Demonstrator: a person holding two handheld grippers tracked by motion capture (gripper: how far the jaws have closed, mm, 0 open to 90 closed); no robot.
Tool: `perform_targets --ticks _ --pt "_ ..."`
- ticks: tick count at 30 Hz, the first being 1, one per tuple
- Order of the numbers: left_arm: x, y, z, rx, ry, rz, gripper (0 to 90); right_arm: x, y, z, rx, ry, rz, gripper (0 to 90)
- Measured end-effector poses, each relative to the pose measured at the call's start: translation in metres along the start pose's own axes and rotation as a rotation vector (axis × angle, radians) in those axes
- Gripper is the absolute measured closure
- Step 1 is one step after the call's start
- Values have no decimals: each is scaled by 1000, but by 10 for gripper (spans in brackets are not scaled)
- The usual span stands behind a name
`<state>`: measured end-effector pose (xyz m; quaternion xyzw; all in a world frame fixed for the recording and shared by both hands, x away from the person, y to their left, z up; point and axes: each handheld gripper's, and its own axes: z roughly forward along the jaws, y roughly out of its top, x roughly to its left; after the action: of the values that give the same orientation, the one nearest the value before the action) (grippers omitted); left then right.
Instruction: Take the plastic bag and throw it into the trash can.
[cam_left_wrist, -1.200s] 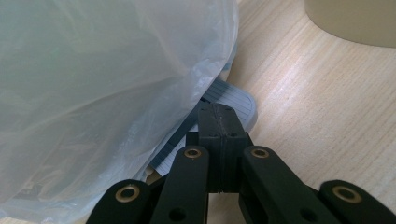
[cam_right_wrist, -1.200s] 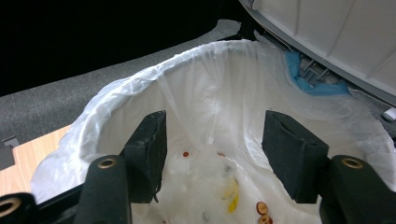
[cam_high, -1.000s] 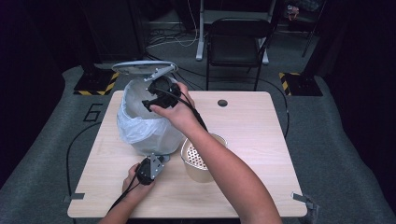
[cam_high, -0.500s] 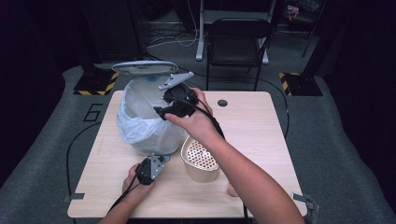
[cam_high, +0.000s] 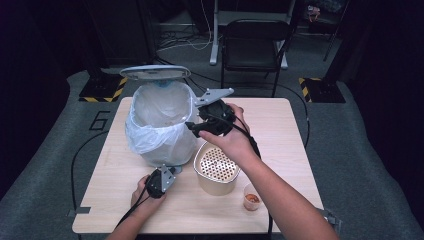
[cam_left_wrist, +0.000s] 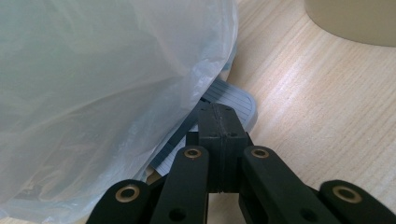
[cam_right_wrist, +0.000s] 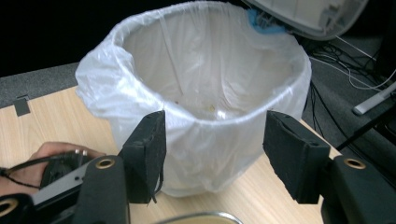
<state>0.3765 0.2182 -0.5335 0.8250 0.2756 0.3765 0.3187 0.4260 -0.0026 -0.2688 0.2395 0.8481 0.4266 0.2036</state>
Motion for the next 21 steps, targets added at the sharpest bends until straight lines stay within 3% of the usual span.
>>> perform_targets --ticks 13,21 --pt "-1 0 1 -6 5 -3 900 -15 -47 -26 -13 -36 77 394" --pt "-1 0 0 -4 6 4 900 -20 -72 -43 -31 -72 101 397"
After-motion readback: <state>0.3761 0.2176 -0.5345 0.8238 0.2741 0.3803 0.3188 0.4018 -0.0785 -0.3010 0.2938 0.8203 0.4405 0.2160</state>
